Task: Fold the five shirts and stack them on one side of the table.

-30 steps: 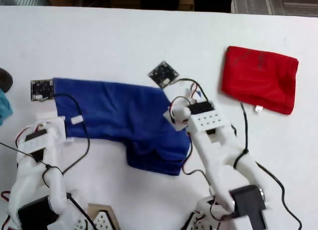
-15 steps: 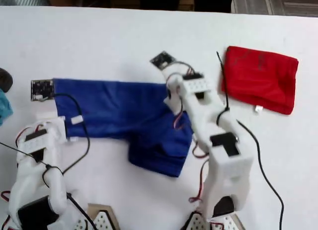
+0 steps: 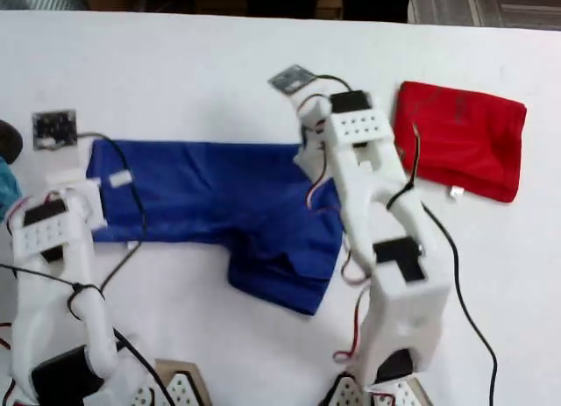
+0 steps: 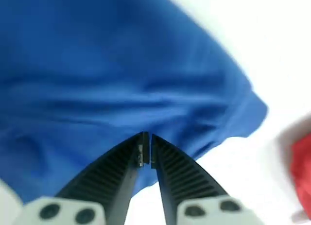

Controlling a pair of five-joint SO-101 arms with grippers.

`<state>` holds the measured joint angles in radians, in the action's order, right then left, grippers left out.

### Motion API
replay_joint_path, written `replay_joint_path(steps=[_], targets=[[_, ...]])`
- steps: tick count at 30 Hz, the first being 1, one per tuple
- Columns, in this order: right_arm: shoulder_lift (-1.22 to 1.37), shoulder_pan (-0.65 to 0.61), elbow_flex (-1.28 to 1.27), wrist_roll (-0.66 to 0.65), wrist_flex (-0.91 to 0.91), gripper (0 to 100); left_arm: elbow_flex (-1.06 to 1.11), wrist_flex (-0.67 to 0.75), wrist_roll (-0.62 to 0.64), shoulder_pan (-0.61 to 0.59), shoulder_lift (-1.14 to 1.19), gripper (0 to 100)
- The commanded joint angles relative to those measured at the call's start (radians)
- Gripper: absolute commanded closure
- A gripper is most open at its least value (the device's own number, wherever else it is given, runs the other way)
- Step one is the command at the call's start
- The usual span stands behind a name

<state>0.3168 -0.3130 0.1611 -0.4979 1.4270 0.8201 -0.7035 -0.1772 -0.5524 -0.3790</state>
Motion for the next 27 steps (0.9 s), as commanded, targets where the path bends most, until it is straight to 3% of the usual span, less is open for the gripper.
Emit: replay_joint_path(steps=[1, 5, 9, 17, 27], targets=[[-0.278, -0.076, -0.244, -0.005, -0.068, 97.8, -0.064, -0.009, 0.011, 0.031, -0.021, 97], [-0.476, -0.130, -0.605, 0.003, -0.265, 95.7, -0.019, 0.101, 0.014, 0.037, 0.081, 97], [-0.539, -0.193, -0.773, -0.005, -0.309, 84.2, -0.062, 0.110, 0.020, 0.035, 0.259, 97], [-0.585, -0.326, -0.799, 0.003, -0.237, 85.4, -0.162, 0.044, 0.084, 0.015, 0.388, 97], [-0.529, -0.343, -0.801, 0.005, -0.259, 85.4, -0.162, 0.046, 0.087, 0.018, 0.391, 97]])
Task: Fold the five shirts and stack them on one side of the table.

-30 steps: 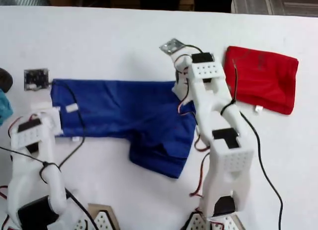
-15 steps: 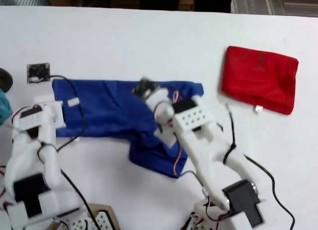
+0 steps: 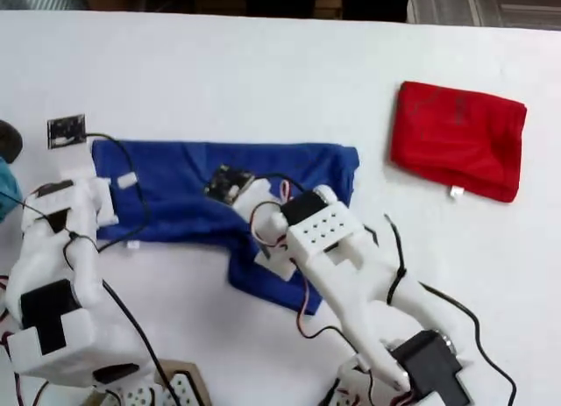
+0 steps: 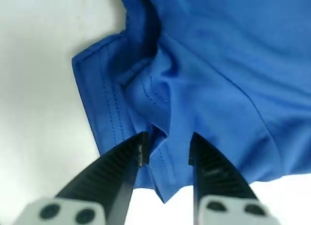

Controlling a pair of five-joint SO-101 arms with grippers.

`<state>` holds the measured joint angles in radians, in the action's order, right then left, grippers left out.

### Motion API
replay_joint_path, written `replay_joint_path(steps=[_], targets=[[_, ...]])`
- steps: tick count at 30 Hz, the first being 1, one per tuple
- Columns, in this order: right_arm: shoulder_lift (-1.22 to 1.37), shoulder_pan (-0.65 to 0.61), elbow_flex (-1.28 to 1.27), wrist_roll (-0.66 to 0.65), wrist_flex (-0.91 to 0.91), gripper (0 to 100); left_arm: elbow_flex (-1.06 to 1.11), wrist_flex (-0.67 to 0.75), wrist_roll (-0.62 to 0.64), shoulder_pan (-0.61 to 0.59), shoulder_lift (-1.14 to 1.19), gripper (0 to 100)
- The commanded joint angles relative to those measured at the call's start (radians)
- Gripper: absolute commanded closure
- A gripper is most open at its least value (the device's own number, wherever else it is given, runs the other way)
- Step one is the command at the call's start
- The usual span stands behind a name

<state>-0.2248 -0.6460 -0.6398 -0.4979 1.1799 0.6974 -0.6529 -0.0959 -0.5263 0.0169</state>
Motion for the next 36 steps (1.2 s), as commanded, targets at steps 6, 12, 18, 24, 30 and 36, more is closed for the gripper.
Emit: replay_joint_path(steps=[6, 12, 18, 24, 30, 36], targets=[[0.101, -0.008, -0.002, 0.005, -0.062, 85.4, -0.039, -0.005, 0.006, -0.008, -0.005, 97], [0.156, -0.002, 0.000, 0.003, -0.127, 86.2, -0.039, -0.005, 0.006, -0.008, -0.005, 97], [0.157, -0.002, 0.021, 0.003, -0.127, 97.1, -0.039, -0.005, 0.005, -0.006, -0.005, 97], [0.142, -0.008, 0.021, -0.005, -0.120, 97.8, -0.039, -0.005, 0.005, -0.006, -0.005, 97], [-0.030, -0.010, 0.018, -0.006, -0.027, 97.8, -0.039, -0.005, 0.003, -0.006, -0.005, 97], [-0.166, -0.031, -0.005, -0.006, 0.012, 97.8, -0.039, -0.005, 0.003, -0.006, -0.005, 97]])
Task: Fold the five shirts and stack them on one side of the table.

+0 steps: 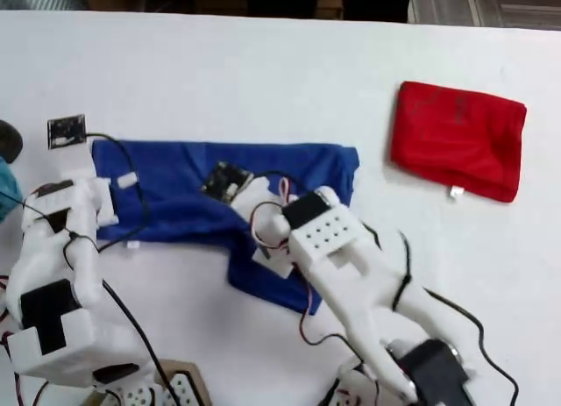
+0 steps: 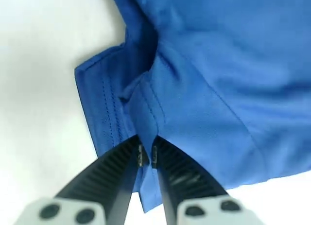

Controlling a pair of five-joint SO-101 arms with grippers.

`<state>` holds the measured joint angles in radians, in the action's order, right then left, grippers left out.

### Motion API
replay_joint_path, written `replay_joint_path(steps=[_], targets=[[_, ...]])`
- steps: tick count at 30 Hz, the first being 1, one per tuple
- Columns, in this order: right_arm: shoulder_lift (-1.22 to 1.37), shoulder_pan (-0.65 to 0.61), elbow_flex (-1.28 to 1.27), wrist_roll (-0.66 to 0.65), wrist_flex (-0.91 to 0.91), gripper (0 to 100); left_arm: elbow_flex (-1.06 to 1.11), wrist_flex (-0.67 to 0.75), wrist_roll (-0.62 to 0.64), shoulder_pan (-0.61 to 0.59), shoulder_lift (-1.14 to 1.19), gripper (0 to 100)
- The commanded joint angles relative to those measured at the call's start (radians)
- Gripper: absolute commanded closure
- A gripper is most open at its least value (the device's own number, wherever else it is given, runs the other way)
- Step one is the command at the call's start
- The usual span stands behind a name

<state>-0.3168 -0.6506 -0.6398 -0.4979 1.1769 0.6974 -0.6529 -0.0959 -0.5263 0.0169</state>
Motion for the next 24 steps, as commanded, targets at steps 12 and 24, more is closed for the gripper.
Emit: replay_joint_path(steps=[12, 24], targets=[[-0.010, -0.090, -0.186, 0.003, -0.205, 91.8, -0.039, -0.005, 0.003, -0.006, -0.005, 97], [0.093, -0.154, -0.186, 0.005, -0.223, 80.9, -0.039, -0.005, 0.002, -0.006, -0.005, 97]])
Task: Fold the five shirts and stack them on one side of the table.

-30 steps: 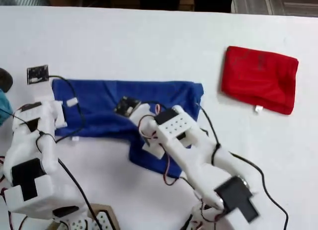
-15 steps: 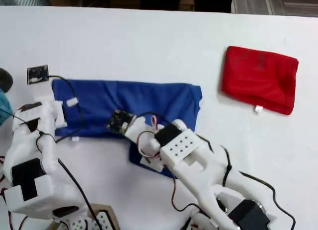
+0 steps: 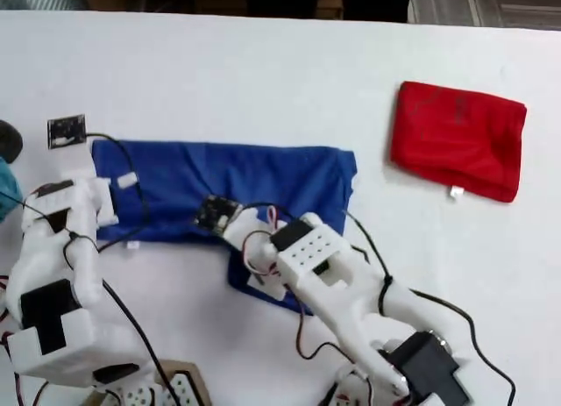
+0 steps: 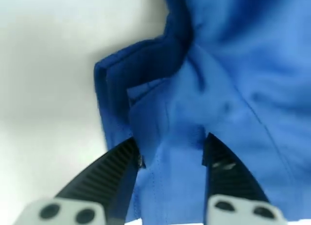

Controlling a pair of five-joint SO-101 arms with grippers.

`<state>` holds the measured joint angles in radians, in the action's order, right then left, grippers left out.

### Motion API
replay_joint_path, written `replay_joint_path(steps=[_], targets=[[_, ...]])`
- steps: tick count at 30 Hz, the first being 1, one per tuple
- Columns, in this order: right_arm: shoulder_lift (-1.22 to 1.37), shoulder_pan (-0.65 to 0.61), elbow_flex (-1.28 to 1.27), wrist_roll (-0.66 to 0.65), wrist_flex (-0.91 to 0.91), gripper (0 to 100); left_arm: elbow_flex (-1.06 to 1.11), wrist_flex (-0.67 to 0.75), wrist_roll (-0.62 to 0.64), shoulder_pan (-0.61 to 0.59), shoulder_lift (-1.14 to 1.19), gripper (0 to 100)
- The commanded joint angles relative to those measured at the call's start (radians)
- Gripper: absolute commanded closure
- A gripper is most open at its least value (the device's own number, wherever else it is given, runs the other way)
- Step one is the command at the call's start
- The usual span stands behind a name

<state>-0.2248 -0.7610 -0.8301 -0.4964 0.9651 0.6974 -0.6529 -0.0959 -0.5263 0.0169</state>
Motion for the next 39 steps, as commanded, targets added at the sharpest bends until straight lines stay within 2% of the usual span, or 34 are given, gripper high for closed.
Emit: replay_joint_path(steps=[1, 9, 11, 18, 23, 27, 30, 39], targets=[[0.001, -0.054, 0.006, 0.003, -0.015, 80.9, -0.039, -0.005, 0.002, -0.006, -0.005, 97], [0.005, 0.008, 0.008, 0.003, -0.093, 81.1, -0.048, -0.003, 0.006, -0.008, -0.003, 97], [0.005, 0.015, 0.008, 0.000, -0.093, 81.3, -0.064, 0.034, 0.002, -0.008, -0.003, 97], [0.005, 0.015, 0.005, 0.002, -0.122, 95.6, -0.131, 0.044, 0.000, -0.006, 0.009, 97], [0.005, 0.015, 0.005, 0.003, -0.116, 89.5, -0.232, 0.029, 0.002, -0.006, 0.152, 97], [0.005, 0.015, 0.005, 0.002, -0.113, 88.5, -0.403, -0.115, 0.005, -0.006, 0.256, 97], [0.005, 0.010, 0.002, -0.006, -0.113, 98.5, -0.518, -0.189, 0.006, -0.008, 0.342, 97], [-0.007, -0.027, -0.080, -0.009, -0.113, 97.6, -0.788, -0.362, 0.008, -0.012, 0.509, 97]])
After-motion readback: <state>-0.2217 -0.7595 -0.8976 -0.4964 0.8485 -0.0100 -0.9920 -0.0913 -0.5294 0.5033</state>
